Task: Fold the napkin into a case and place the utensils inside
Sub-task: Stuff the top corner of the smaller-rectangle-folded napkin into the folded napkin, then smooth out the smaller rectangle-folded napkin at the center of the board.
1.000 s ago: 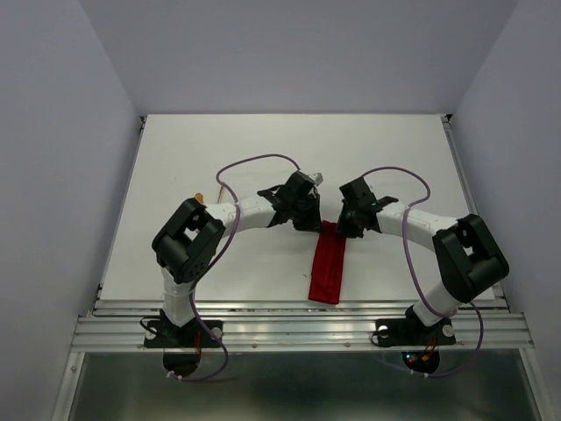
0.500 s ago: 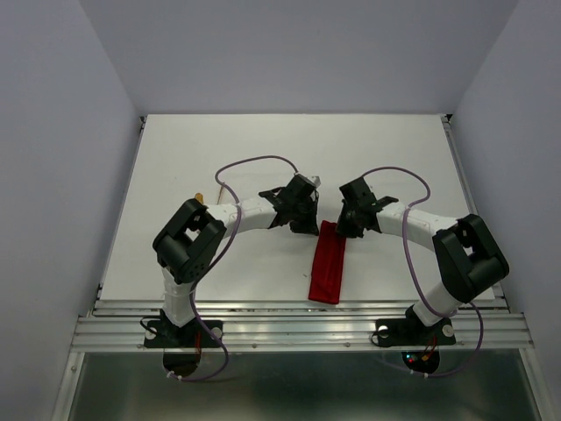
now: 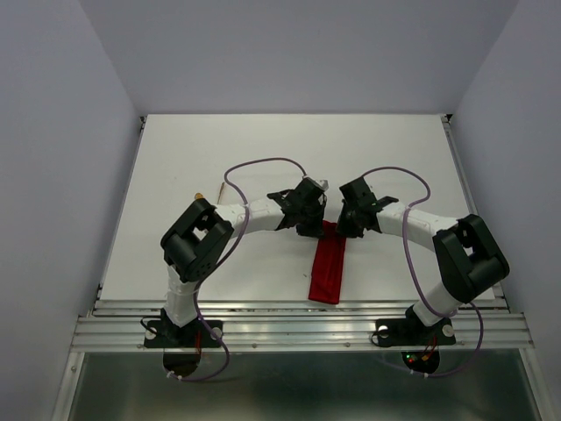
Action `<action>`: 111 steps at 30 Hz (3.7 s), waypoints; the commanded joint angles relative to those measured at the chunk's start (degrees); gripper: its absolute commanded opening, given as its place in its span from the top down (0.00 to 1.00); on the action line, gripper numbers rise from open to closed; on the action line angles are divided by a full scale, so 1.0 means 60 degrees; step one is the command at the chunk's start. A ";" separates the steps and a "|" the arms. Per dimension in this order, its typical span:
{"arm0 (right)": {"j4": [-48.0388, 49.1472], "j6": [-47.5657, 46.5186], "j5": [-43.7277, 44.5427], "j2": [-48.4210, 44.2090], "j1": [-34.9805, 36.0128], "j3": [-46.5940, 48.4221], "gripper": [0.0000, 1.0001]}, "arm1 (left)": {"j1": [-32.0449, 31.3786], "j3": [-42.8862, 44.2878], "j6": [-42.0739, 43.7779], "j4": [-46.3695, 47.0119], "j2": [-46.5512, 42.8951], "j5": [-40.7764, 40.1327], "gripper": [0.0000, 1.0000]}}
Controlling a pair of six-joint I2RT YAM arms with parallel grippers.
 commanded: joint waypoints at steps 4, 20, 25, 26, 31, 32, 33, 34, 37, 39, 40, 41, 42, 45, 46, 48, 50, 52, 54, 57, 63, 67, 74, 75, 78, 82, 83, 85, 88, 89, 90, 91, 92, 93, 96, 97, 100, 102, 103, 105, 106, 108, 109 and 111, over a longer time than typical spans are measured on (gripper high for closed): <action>-0.0170 -0.0004 0.0127 -0.0365 0.0093 0.0273 0.99 | -0.0089 0.0472 0.0118 0.0043 0.0022 0.0082 1.00; -0.0171 -0.0092 -0.0049 -0.0526 0.0093 0.0332 0.99 | -0.0133 0.0852 0.0030 0.0395 0.0857 0.0653 1.00; -0.0156 -0.0121 -0.0093 -0.0672 0.0093 0.0302 0.99 | -0.0133 0.0984 0.0059 0.0395 0.1091 0.0697 1.00; -0.0127 -0.0121 -0.0107 -0.0701 0.0093 0.0302 0.99 | -0.0133 0.0984 0.0059 0.0395 0.1121 0.0697 1.00; -0.0068 -0.0121 -0.0181 -0.0819 0.0093 0.0259 0.99 | -0.0133 0.0955 0.0059 0.0351 0.1209 0.0609 1.00; -0.0068 -0.0107 -0.0195 -0.0862 0.0093 0.0244 0.99 | -0.0133 0.0955 0.0059 0.0337 0.1223 0.0595 1.00; -0.0039 -0.0092 -0.0210 -0.0892 0.0093 0.0229 0.99 | -0.0133 0.0970 0.0074 0.0293 0.1238 0.0580 1.00; -0.0024 -0.0077 -0.0239 -0.0921 0.0093 0.0200 0.99 | -0.0133 0.0984 0.0089 0.0278 0.1282 0.0551 1.00; 0.0034 -0.0106 -0.0371 -0.0922 0.0093 0.0200 0.99 | -0.0133 0.1028 0.0060 0.0248 0.1384 0.0550 1.00; 0.0078 -0.0106 -0.0502 -0.0849 0.0093 0.0185 0.99 | -0.0133 0.1130 0.0045 0.0234 0.1414 0.0565 1.00; 0.0107 -0.0106 -0.0546 -0.0819 0.0093 0.0171 0.99 | -0.0133 0.1160 0.0045 0.0234 0.1443 0.0580 1.00; 0.0151 -0.0106 -0.0605 -0.0775 0.0093 0.0156 0.99 | -0.0133 0.1233 0.0030 0.0234 0.1443 0.0580 1.00; 0.0166 -0.0106 -0.0635 -0.0717 0.0093 0.0142 0.99 | -0.0133 0.1277 0.0030 0.0234 0.1472 0.0594 1.00; 0.0181 -0.0106 -0.0649 -0.0614 0.0093 0.0112 0.99 | -0.0133 0.1438 0.0030 0.0204 0.1560 0.0638 1.00; 0.0181 -0.0106 -0.0649 -0.0585 0.0093 0.0112 0.99 | -0.0133 0.1468 0.0045 0.0190 0.1589 0.0653 1.00; 0.0181 -0.0121 -0.0649 -0.0497 0.0093 0.0127 0.99 | -0.0133 0.1526 0.0045 0.0175 0.1648 0.0697 1.00; 0.0181 -0.0121 -0.0635 -0.0438 0.0093 0.0141 0.99 | -0.0133 0.1526 0.0059 0.0175 0.1721 0.0741 1.00; 0.0137 -0.0092 -0.0576 -0.0321 0.0093 0.0156 0.99 | -0.0133 0.1512 0.0045 0.0190 0.1765 0.0741 1.00; 0.0079 -0.0063 -0.0431 -0.0175 0.0093 0.0156 0.99 | -0.0133 0.1512 0.0030 0.0190 0.1751 0.0741 1.00; 0.0006 -0.0004 -0.0182 0.0059 0.0093 0.0156 0.99 | -0.0133 0.1526 0.0045 0.0190 0.1722 0.0756 1.00; -0.0170 0.0391 0.0317 0.0572 0.0093 0.0288 0.99 | -0.0133 0.1585 0.0059 0.0190 0.1619 0.0814 1.00; -0.0273 0.0669 0.0653 0.0850 0.0093 0.0361 0.99 | -0.0133 0.1585 0.0074 0.0161 0.1415 0.0887 1.00; -0.0610 0.1284 0.1269 0.1158 0.0093 0.0478 0.99 | -0.0045 0.1483 0.0220 -0.0264 0.0726 0.0653 1.00; -0.0653 0.1387 0.1284 0.1260 0.0093 0.0507 0.99 | -0.0002 0.1424 0.0235 -0.0366 0.0638 0.0595 1.00; -0.0727 0.1913 0.1372 0.1494 0.0093 0.0712 0.99 | 0.0262 0.1205 0.0366 -0.0513 0.0184 0.0507 1.00; -0.0713 0.2761 0.1678 0.1816 0.0093 0.0917 0.99 | 0.0672 0.1102 0.0703 -0.0879 -0.0488 0.0083 1.00; -0.0713 0.2910 0.1709 0.1890 0.0093 0.1005 0.99 | 0.0832 0.1073 0.0835 -0.0995 -0.0606 0.0038 1.00; -0.0727 0.3364 0.1767 0.2182 0.0093 0.1238 0.99 | 0.0979 0.0985 0.0967 -0.1084 -0.0871 -0.0137 1.00; -0.0698 0.3803 0.1753 0.2491 -0.0009 0.1474 0.99 | 0.1053 0.0883 0.1245 -0.1377 -0.1163 -0.0576 0.98; -0.0683 0.3863 0.1724 0.2695 -0.0009 0.1677 0.99 | 0.1053 0.0824 0.1304 -0.1407 -0.1237 -0.0650 0.96; -0.0698 0.3878 0.1709 0.2784 -0.0096 0.1781 0.99 | 0.1053 0.0722 0.1348 -0.1363 -0.1339 -0.0694 0.93; -0.0698 0.3907 0.1651 0.2857 -0.0097 0.1898 0.99 | 0.1053 0.0474 0.1407 -0.1319 -0.1558 -0.0796 0.87; -0.0698 0.3907 0.1621 0.2974 -0.0184 0.2102 0.99 | 0.1053 0.0341 0.1436 -0.1232 -0.1661 -0.0855 0.82; -0.0698 0.3893 0.1607 0.3018 -0.0185 0.2191 0.99 | 0.1039 0.0195 0.1465 -0.1188 -0.1778 -0.0943 0.78; -0.0712 0.3747 0.1504 0.3107 -0.0273 0.2440 0.99 | 0.0952 -0.0464 0.1655 -0.0983 -0.2349 -0.1308 0.66; -0.0698 0.3616 0.1475 0.3121 -0.0273 0.2485 0.99 | 0.0893 -0.0727 0.1758 -0.0953 -0.2597 -0.1353 0.65; -0.0698 0.3424 0.1372 0.3121 -0.0375 0.2500 0.99 | 0.0295 -0.0949 0.2634 -0.1185 -0.2805 -0.1981 0.60; -0.0683 0.3351 0.1343 0.3092 -0.0375 0.2456 0.99 | -0.0044 -0.0920 0.2915 -0.1362 -0.2776 -0.2731 0.57; -0.0683 0.3278 0.1328 0.3049 -0.0375 0.2427 0.99 | -0.0292 -0.0905 0.3104 -0.1392 -0.2732 -0.3137 0.55; -0.0683 0.3204 0.1328 0.2990 -0.0375 0.2397 0.99 | -0.0469 -0.0978 0.3238 -0.1305 -0.2717 -0.3476 0.53; -0.0669 0.3088 0.1328 0.2917 -0.0375 0.2354 0.99 | -0.0528 -0.1051 0.3311 -0.1261 -0.2717 -0.3521 0.52; -0.0654 0.3000 0.1343 0.2858 -0.0375 0.2324 0.99 | -0.0674 -0.1110 0.3486 -0.1056 -0.2731 -0.3623 0.49; -0.0668 0.2912 0.1357 0.2829 -0.0375 0.2309 0.99 | -0.0690 -0.1125 0.3545 -0.1026 -0.2703 -0.3624 0.48; -0.0654 0.2809 0.1387 0.2741 -0.0375 0.2280 0.99 | -0.0704 -0.1096 0.3663 -0.1041 -0.2586 -0.3566 0.46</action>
